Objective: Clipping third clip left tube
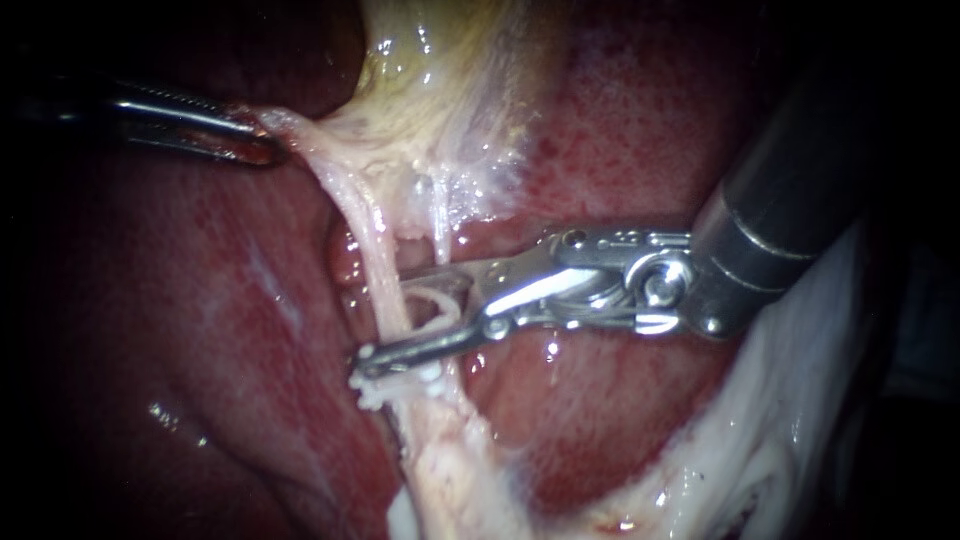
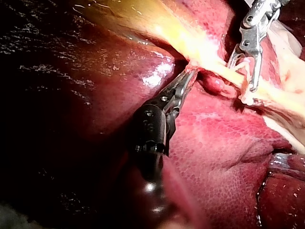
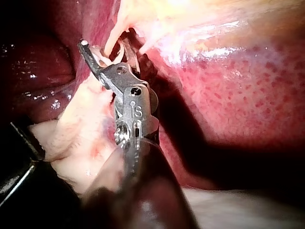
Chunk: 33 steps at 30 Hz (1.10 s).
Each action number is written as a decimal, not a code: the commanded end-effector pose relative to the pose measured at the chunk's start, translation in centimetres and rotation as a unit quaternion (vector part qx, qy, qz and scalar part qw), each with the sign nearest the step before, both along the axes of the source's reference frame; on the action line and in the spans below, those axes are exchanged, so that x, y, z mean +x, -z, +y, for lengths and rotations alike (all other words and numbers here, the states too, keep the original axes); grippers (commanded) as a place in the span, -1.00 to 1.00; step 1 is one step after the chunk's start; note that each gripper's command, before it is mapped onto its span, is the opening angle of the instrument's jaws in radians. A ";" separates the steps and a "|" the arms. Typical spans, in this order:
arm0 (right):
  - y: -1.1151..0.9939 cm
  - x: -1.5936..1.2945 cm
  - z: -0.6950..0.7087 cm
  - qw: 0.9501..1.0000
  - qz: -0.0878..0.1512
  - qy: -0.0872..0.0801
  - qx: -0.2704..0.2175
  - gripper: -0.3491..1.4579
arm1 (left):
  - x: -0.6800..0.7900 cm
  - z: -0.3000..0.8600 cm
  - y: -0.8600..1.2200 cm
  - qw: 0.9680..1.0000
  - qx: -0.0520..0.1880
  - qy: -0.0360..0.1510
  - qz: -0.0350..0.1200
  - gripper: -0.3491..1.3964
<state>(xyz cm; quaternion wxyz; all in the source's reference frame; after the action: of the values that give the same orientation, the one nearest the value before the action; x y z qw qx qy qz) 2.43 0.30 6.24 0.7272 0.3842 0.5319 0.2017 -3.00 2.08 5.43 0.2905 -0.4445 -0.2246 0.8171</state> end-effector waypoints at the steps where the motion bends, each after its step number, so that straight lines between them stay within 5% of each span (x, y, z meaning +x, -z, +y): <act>1: 0.01 0.02 0.00 1.000 0.003 0.001 0.000 -0.07 | 0.00 0.00 0.00 1.000 0.000 0.000 0.000 -1.00; 9: 0.09 0.20 0.01 0.999 0.028 -0.008 0.020 -0.07 | -0.01 0.00 0.00 1.000 0.000 0.000 0.000 -1.00; 19: 0.46 0.20 0.22 0.997 0.058 -0.025 0.043 -0.09 | -0.01 0.00 -0.01 1.000 0.000 0.000 0.000 -1.00; 28: 0.58 0.20 0.22 0.997 0.062 -0.025 0.046 -0.13 | -0.01 0.00 -0.02 1.000 0.000 0.000 0.000 -1.00; 33: 0.58 0.15 0.22 0.997 0.061 -0.024 0.051 -0.34 | -0.01 0.00 -0.02 1.000 0.000 0.000 0.000 -1.00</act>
<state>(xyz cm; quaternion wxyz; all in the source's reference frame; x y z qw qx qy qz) 2.56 0.51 5.66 0.6672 0.4200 0.5739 0.2215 -3.01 2.08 5.45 0.2904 -0.4444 -0.2242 0.8172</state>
